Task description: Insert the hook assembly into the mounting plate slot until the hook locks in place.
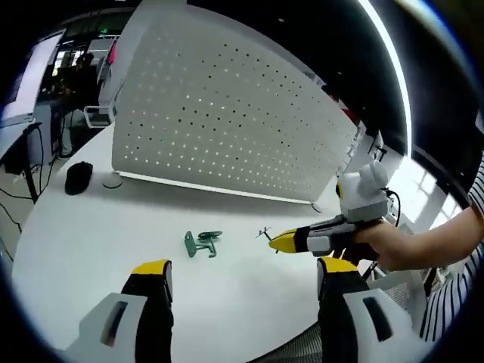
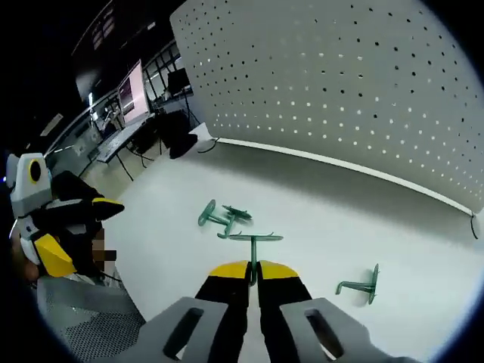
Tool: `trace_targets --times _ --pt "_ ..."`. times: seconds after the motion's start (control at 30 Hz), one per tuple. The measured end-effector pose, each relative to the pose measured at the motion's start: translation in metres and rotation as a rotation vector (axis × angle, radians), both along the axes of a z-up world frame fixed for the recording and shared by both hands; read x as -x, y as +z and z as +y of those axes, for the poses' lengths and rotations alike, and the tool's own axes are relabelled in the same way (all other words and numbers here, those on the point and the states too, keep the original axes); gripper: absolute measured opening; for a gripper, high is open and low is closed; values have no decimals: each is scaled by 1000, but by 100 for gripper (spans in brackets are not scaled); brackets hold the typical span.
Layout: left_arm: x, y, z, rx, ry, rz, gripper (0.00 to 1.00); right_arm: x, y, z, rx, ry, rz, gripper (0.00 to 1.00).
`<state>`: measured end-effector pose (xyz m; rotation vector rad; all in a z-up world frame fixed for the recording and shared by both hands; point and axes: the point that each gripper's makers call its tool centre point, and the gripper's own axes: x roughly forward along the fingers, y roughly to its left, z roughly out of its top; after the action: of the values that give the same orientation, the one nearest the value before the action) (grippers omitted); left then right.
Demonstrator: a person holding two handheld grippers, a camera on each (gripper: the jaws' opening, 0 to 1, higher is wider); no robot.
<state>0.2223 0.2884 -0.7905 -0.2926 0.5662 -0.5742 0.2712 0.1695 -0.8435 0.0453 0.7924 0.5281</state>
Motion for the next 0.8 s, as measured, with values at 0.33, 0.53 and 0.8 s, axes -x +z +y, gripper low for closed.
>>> trace_targets --times 0.33,0.53,0.8 --pt "-10 10 -17 -39 -118 -46 78 1 35 8 -127 -7 28 0" --pt "-18 18 -17 -28 -147 -49 71 8 56 18 -178 22 28 1" --pt "-29 29 -17 -25 -168 -96 60 24 66 36 -277 65 123 1"
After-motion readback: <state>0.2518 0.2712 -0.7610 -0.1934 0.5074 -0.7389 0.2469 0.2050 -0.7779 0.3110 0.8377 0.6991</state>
